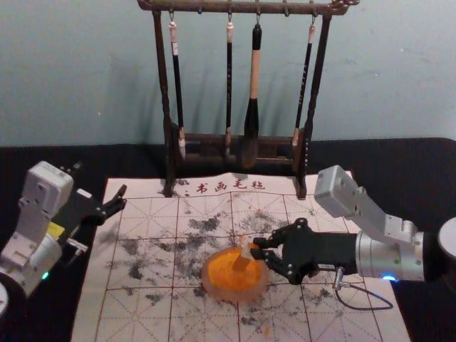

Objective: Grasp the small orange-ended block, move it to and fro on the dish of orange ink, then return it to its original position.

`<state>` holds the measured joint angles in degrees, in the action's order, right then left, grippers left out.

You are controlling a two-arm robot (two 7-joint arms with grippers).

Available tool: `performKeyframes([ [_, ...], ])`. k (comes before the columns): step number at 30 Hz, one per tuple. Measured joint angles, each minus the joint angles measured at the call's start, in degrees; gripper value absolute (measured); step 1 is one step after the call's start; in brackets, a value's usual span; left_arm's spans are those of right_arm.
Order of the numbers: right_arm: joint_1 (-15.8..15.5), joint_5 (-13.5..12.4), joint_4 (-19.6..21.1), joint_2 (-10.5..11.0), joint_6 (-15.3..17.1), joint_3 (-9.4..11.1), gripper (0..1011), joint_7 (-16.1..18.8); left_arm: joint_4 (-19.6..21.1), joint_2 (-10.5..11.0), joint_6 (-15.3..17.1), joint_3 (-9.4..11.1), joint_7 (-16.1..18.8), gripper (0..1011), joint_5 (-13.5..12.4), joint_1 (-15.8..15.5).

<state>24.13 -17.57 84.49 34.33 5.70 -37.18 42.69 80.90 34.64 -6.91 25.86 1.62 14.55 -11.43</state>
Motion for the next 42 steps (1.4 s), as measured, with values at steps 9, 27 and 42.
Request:
performKeyframes([
  [9, 1.42, 1.54, -0.25, 0.14, 0.84, -2.24, 97, 1.28, 0.0, 0.0, 0.0, 0.0, 0.0, 1001, 0.0, 0.0],
  [27, 3.48, 4.4, -0.89, 0.01, 1.44, -4.41, 97, 1.66, 0.01, 0.0, 0.0, 0.0, 0.0, 1002, 0.0, 0.0],
  [42, 4.54, 5.55, -2.3, -1.4, 1.34, -4.34, 97, 0.6, 0.0, 0.0, 0.0, 0.0, 0.0, 1001, 0.0, 0.0],
])
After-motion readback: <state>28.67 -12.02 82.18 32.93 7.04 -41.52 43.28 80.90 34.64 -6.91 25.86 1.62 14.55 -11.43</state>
